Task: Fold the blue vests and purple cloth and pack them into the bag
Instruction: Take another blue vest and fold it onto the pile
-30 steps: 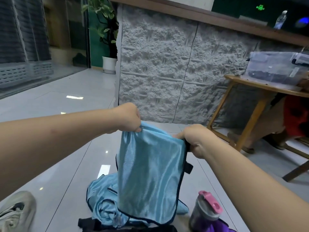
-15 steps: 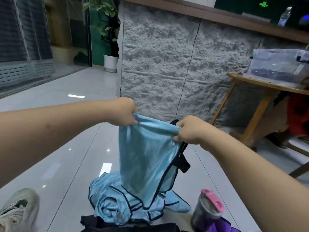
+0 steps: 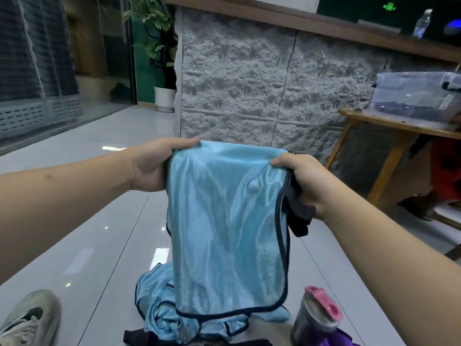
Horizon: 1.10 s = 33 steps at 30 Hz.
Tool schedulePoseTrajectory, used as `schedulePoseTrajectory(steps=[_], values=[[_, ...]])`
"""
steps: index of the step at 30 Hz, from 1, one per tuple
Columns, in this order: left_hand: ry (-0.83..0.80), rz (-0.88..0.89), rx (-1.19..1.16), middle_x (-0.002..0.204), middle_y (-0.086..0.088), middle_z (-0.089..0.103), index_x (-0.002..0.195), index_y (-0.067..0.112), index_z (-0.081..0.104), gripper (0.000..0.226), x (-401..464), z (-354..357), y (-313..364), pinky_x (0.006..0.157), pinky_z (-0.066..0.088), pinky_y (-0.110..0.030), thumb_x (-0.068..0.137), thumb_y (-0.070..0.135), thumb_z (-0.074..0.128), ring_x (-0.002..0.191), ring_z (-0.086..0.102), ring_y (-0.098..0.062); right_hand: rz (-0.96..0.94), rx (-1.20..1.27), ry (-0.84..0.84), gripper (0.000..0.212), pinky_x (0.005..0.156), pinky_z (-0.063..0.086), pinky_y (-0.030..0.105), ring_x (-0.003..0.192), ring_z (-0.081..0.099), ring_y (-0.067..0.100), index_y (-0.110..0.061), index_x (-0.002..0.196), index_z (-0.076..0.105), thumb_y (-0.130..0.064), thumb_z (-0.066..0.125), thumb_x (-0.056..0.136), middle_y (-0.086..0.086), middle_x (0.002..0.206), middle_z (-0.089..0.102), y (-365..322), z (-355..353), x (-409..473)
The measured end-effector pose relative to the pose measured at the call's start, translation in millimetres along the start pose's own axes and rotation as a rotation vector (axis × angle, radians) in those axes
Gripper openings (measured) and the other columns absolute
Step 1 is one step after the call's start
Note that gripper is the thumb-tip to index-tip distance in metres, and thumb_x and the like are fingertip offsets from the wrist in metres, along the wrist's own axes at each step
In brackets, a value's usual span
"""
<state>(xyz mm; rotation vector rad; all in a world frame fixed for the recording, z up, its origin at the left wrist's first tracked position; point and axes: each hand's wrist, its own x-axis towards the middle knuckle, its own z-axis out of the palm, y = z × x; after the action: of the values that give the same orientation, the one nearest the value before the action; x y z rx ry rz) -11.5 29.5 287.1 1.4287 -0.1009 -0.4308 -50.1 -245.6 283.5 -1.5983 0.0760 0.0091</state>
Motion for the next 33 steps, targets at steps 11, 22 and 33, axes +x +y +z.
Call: schedulePoseTrajectory(steps=[11,22,33], values=[[-0.213,-0.127,-0.082,0.108,-0.011,0.078,0.103,0.006,0.081,0.047,6,7,-55,0.072,0.064,-0.035,0.057,0.009,0.091,0.088,0.078,-0.024,0.266,0.096,0.074,0.032,0.039,0.044,0.020,0.035,0.055,0.019,-0.007,0.074,0.057,-0.029,0.062,0.097,0.005,0.047,0.057,6,-4,-1],[0.010,-0.126,-0.170,0.107,-0.013,0.077,0.112,0.005,0.074,0.028,16,22,-44,0.084,0.062,-0.040,0.099,0.026,0.061,0.089,0.076,-0.025,0.093,0.717,0.004,0.106,0.103,0.050,0.057,0.114,0.071,0.044,0.001,0.122,0.075,-0.090,0.049,0.074,0.025,0.127,0.071,59,0,-4],[0.252,-0.238,-0.003,0.108,-0.025,0.075,0.132,-0.007,0.055,0.032,24,8,-42,0.063,0.065,-0.047,0.102,0.004,0.051,0.074,0.077,-0.032,0.205,0.352,0.164,0.099,0.075,0.064,0.055,0.095,0.077,0.041,-0.021,0.164,0.021,0.019,0.065,0.085,0.025,0.131,0.065,42,20,1]])
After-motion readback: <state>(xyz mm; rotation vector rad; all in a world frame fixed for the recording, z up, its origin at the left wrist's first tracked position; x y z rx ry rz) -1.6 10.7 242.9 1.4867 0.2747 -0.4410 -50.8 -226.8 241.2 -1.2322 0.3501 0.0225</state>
